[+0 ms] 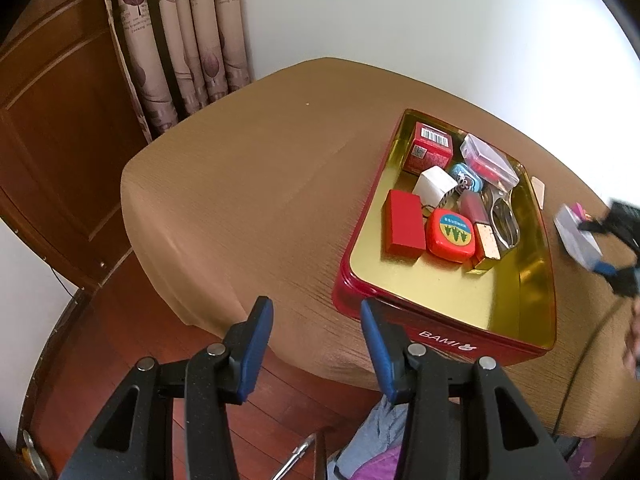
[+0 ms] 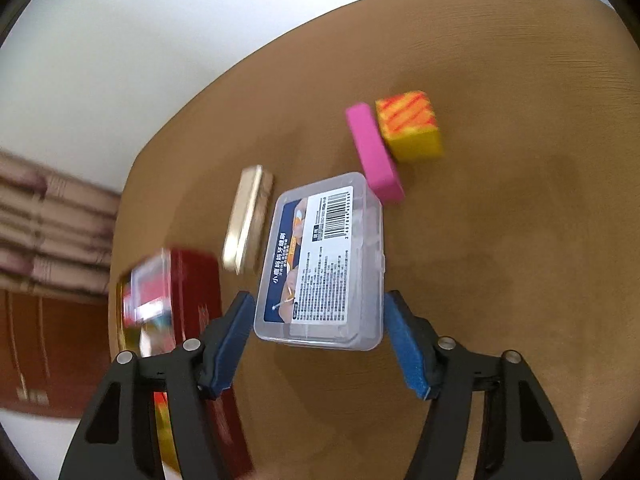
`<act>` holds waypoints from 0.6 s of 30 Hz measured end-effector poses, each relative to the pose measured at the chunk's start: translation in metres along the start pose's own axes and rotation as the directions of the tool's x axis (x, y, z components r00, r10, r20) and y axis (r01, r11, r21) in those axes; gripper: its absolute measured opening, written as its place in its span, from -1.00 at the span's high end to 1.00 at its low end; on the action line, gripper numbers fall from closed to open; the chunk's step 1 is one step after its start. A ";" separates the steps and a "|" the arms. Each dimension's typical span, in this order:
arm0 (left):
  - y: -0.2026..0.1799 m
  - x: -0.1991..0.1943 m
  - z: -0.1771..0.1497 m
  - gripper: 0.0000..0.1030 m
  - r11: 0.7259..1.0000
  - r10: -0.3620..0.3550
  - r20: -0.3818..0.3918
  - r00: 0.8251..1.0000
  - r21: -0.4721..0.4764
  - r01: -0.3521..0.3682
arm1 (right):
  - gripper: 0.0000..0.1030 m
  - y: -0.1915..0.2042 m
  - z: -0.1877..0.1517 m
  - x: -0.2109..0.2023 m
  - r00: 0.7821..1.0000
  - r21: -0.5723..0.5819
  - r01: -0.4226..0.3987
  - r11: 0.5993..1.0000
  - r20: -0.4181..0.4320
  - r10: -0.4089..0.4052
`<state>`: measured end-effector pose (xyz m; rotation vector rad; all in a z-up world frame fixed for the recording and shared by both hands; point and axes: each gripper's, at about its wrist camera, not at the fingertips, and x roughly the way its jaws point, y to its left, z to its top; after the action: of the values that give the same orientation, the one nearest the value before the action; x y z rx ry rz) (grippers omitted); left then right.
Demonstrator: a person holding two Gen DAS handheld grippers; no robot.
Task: Organize rigid objects
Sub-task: 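Grasp the clear toothbrush box with the right tool, then lift the clear box with right while left reaches the silver lighter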
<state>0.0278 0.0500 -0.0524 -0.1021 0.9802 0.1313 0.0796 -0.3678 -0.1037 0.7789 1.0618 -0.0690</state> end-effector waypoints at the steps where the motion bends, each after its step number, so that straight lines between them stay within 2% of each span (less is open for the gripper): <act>1: 0.000 -0.001 0.000 0.10 1.000 0.003 0.002 1.000 0.002 -0.003 | -0.22 -0.007 -0.006 -0.009 1.000 -0.018 0.000 1.000 -0.001 0.000; 3: -0.002 -0.003 -0.001 0.10 1.000 0.018 0.015 1.000 0.009 -0.018 | -0.22 -0.021 -0.016 -0.025 1.000 -0.061 0.030 0.998 0.005 -0.030; 7: -0.006 -0.011 -0.001 0.10 0.998 0.051 0.059 0.997 0.028 -0.052 | -0.22 -0.057 -0.027 -0.058 0.988 -0.146 0.147 0.978 0.073 -0.138; 9: -0.010 -0.017 -0.002 0.10 0.996 0.070 0.085 0.994 0.041 -0.074 | -0.22 -0.083 -0.027 -0.074 0.969 -0.174 0.232 0.957 0.129 -0.211; 11: -0.013 -0.023 -0.002 0.10 0.996 0.072 0.114 0.991 0.048 -0.077 | -0.22 -0.103 -0.024 -0.084 0.953 -0.179 0.282 0.942 0.163 -0.255; 13: -0.018 -0.032 -0.003 0.10 0.996 0.060 0.144 0.988 0.052 -0.069 | -0.21 -0.126 -0.020 -0.092 0.950 -0.169 0.290 0.942 0.173 -0.261; 16: -0.037 -0.045 -0.004 0.10 0.995 0.015 0.170 0.985 0.095 -0.032 | -0.21 -0.133 -0.015 -0.092 0.955 -0.140 0.261 0.955 0.184 -0.234; 18: -0.058 -0.050 -0.002 0.10 0.989 -0.010 0.158 0.987 0.147 -0.014 | -0.22 -0.128 -0.015 -0.089 0.960 -0.135 0.237 0.962 0.183 -0.211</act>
<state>0.0081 -0.0107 -0.0101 0.0449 0.8283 0.0669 -0.0294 -0.4805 -0.1055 0.4992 0.9793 -0.2384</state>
